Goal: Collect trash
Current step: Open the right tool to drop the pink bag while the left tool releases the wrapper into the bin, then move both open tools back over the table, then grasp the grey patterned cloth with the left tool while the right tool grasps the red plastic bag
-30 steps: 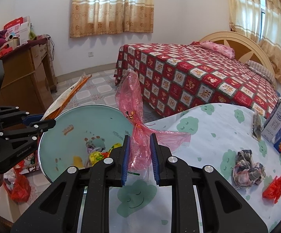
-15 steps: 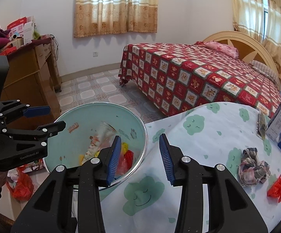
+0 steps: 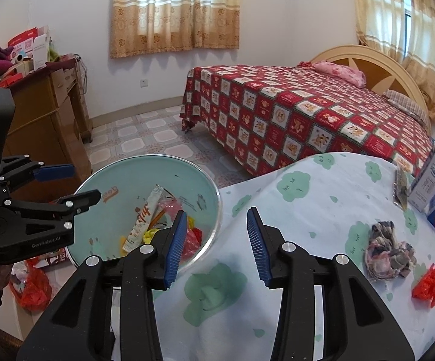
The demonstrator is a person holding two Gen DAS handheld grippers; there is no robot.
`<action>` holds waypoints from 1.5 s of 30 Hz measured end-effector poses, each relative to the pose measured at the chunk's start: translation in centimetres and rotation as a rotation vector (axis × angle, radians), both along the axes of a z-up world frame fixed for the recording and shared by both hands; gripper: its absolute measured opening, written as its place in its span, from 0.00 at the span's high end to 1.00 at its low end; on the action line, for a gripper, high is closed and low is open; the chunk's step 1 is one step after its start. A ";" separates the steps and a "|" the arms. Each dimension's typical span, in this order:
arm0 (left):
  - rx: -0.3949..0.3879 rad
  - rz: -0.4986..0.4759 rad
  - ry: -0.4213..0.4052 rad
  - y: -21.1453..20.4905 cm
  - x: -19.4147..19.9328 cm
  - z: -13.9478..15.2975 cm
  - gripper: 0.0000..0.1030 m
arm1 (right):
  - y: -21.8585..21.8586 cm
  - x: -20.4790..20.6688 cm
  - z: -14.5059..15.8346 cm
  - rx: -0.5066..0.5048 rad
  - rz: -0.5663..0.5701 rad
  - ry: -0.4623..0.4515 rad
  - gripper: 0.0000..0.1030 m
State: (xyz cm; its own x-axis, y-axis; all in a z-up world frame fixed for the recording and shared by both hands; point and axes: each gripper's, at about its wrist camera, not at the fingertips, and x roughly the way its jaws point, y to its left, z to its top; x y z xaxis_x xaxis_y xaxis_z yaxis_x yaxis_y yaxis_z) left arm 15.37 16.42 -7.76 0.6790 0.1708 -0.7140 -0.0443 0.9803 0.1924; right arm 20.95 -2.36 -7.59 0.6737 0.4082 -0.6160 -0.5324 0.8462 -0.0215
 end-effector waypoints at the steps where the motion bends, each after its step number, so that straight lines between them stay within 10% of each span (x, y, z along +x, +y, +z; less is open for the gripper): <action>1: 0.000 -0.005 0.004 -0.1 0.0 -0.1 0.40 | -0.8 -0.1 0.0 0.001 -0.015 0.000 0.60; 18: 0.007 -0.187 0.007 -9.8 1.6 0.2 0.40 | -22.3 2.5 0.0 -0.016 -0.610 0.007 0.53; 24: 0.008 -0.244 -0.003 -14.2 3.4 1.2 0.40 | -25.7 4.1 -2.1 -0.003 -0.629 0.086 0.56; 25: 0.010 -0.258 -0.004 -15.1 3.6 1.4 0.40 | -26.1 4.2 -2.3 -0.002 -0.620 0.098 0.77; 29: 0.013 -0.311 -0.009 -18.7 4.4 2.2 0.40 | -27.7 3.5 -1.9 0.029 -0.612 0.079 0.97; 45: 0.023 -0.463 0.067 -30.7 7.9 -0.9 0.40 | -34.3 -0.9 -1.6 0.156 -0.672 0.109 0.93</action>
State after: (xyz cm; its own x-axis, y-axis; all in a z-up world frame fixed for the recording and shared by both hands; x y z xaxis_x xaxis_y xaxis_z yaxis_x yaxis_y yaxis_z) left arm 23.24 -14.24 -8.64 0.6398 -0.1235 -0.7586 0.4104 0.8894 0.2014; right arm 20.02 -36.65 -9.23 0.7488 0.0140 -0.6626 0.1155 0.9817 0.1512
